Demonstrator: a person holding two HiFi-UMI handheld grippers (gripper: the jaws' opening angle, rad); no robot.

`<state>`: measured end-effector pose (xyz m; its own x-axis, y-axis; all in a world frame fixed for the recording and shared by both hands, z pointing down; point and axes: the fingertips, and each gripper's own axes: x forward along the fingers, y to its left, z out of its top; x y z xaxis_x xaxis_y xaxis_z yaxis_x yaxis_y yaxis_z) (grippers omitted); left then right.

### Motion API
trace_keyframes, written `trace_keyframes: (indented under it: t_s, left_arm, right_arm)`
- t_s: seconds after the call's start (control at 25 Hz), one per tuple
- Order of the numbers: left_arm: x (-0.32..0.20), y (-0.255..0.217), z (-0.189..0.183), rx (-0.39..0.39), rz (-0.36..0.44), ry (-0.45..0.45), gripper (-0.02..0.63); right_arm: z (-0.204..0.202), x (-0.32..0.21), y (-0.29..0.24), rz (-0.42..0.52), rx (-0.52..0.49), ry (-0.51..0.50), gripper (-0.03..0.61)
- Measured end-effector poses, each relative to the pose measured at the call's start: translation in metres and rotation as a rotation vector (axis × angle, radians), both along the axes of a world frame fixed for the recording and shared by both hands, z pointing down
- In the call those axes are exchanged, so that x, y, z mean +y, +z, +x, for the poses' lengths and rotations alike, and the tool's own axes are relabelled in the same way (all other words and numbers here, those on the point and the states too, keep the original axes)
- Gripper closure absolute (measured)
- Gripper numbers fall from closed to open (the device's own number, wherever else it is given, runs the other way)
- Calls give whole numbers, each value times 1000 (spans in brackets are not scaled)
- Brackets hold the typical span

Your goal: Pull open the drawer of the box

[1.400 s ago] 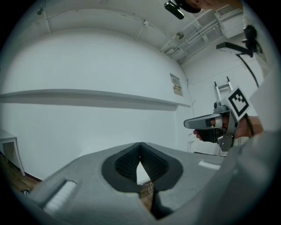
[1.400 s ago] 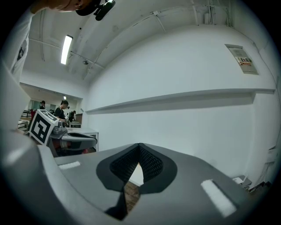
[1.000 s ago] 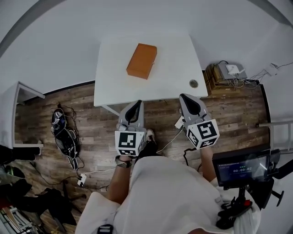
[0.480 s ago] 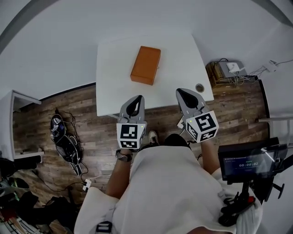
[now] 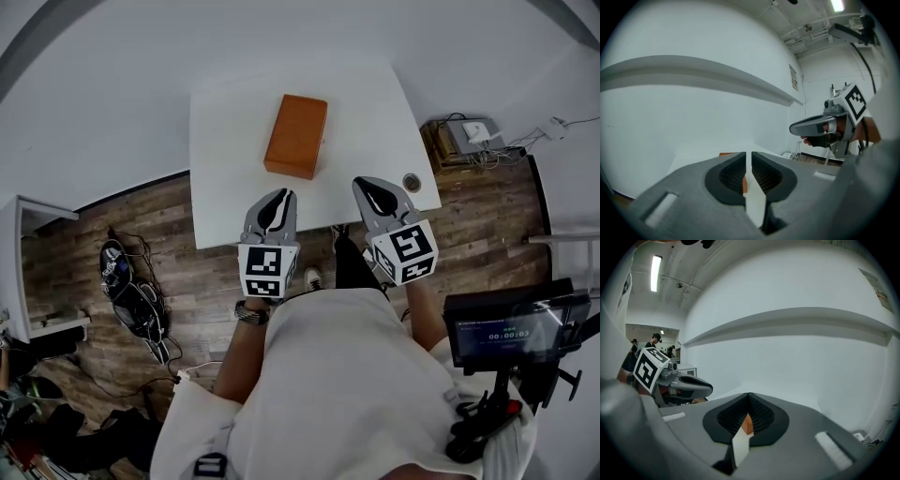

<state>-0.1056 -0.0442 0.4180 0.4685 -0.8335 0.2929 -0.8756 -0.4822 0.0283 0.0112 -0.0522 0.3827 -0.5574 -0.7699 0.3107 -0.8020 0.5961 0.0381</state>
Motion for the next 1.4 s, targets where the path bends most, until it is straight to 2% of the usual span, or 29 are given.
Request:
trace_keyframes:
  t_s: [0.36,0.6,0.88,1.04,1.28,1.4]
  left_arm:
    - [-44,30,3,-18,-58,8,551]
    - [-68,62,6,-17,-151,12,534]
    - [-120,115,10,-3,-277,-2,534]
    - [-121,127,5,-24,-322,-12,517]
    - [-131,146,4,-16,-373,-38,503]
    - [-141,157,9,-36,-391,-25,499]
  right_arm:
    - [-5,-50,38,-100,2,-27,540]
    - [-4,-89,79,-168,77,-44,531]
    - [-4,-155,153,-300,153,-104,511]
    - [-8,-160,170,-325,191,-125,495]
    - [-2,-177,194,-377,200,-128,465]
    - [1,-189,216,-413,242,-165,449]
